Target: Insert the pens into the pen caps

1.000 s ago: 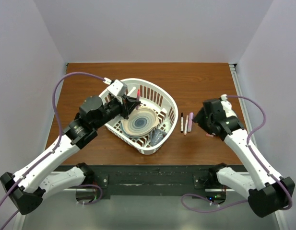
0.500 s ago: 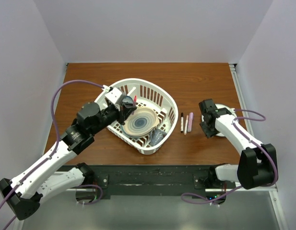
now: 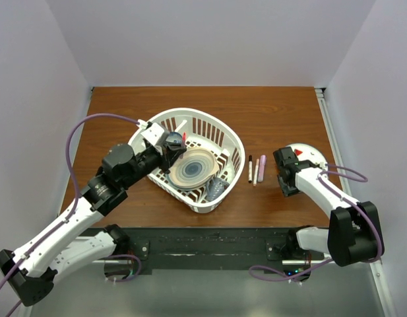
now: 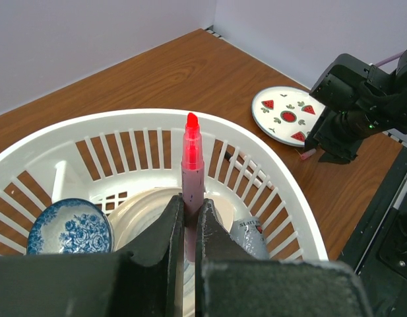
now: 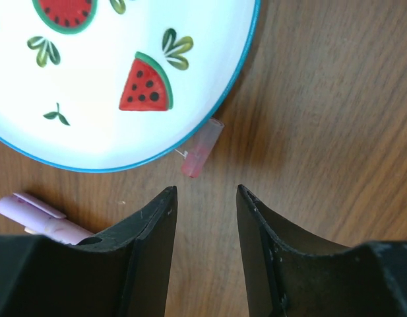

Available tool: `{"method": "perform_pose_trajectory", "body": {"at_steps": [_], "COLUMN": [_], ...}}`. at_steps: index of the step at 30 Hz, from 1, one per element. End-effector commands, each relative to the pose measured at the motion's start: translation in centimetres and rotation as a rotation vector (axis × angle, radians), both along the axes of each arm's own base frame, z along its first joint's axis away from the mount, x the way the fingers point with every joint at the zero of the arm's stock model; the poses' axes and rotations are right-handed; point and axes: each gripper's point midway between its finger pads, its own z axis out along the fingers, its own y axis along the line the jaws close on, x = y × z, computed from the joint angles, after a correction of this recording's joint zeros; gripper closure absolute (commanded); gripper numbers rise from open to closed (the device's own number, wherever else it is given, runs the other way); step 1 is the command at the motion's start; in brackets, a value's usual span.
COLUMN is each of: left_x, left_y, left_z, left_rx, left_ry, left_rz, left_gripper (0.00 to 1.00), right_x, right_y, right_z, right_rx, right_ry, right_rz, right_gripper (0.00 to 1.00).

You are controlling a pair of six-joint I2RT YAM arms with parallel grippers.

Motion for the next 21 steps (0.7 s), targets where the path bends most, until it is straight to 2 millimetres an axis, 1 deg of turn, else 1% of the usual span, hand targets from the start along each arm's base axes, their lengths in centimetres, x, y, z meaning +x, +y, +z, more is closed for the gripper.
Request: {"method": "perform_pose_trajectory", "body": {"at_steps": [1,10,16,21], "left_x": [0.1,0.1,0.0,0.1], "left_y": [0.2,0.4,0.4,0.4], "left_z": [1.5,1.7,1.7,1.7], "left_rx": [-0.039,-0.051,-0.050,-0.051], "left_ry": [-0.057,-0.062,-0.061,-0.060], "left_rz": [0.008,0.016,0.015,0.016], "left_gripper": [1.00,1.00,1.00,1.00], "right_x": [1.5,1.7,1.4,1.0], "right_y": [-1.4,-1.5,-1.3,-1.1], "right_z": [1.2,0.7,0.3,-0.4], "right_rx": [-0.063,-0.067,-0.052,-0.039], "right_ry": [-0.107,-0.098,-0.090,-0.067], "right_rz": [-0.062,-0.070,-0.078,-0.078], "right_gripper": [0.55,0.55,0.57,0.57]}}
